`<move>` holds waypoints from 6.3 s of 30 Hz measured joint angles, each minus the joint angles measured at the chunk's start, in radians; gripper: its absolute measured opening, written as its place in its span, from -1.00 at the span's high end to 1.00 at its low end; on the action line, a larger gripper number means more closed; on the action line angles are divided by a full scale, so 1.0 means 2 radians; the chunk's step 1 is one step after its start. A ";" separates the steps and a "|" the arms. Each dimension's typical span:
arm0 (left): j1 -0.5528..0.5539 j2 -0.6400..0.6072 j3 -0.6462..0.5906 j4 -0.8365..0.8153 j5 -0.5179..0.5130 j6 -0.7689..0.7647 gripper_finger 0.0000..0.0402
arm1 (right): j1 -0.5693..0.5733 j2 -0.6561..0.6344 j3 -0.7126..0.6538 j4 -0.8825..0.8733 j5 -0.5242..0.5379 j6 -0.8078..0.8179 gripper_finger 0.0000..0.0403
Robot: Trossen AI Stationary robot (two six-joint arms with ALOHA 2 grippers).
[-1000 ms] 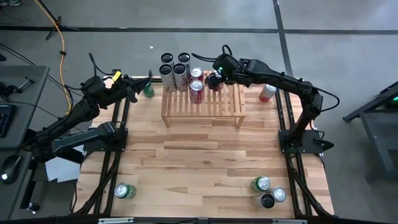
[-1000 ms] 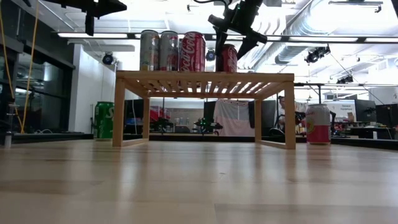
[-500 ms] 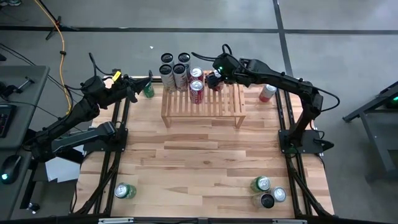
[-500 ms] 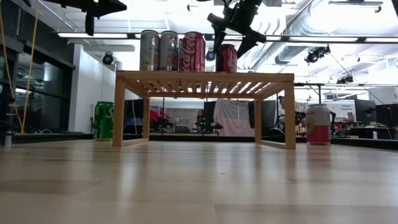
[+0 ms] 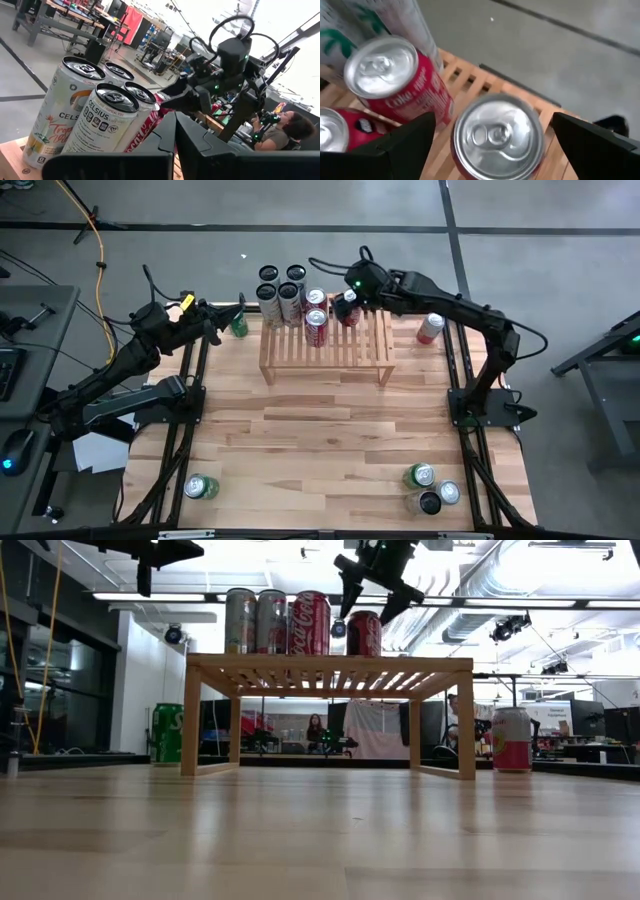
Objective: Place canned beverage on shelf
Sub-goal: Put the red soda can on the shelf aligned with other red soda can
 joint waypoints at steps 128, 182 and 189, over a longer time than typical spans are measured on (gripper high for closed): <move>0.000 0.000 0.000 0.000 -0.001 0.006 1.00 | -0.141 0.138 0.244 -0.103 -0.270 -0.385 -0.39; 0.000 0.000 0.000 0.000 -0.002 0.003 1.00 | -0.107 0.171 0.225 -0.062 -0.315 -0.200 -0.39; 0.000 0.000 0.000 0.000 -0.002 0.003 1.00 | -0.106 0.171 0.225 -0.062 -0.307 -0.200 -0.43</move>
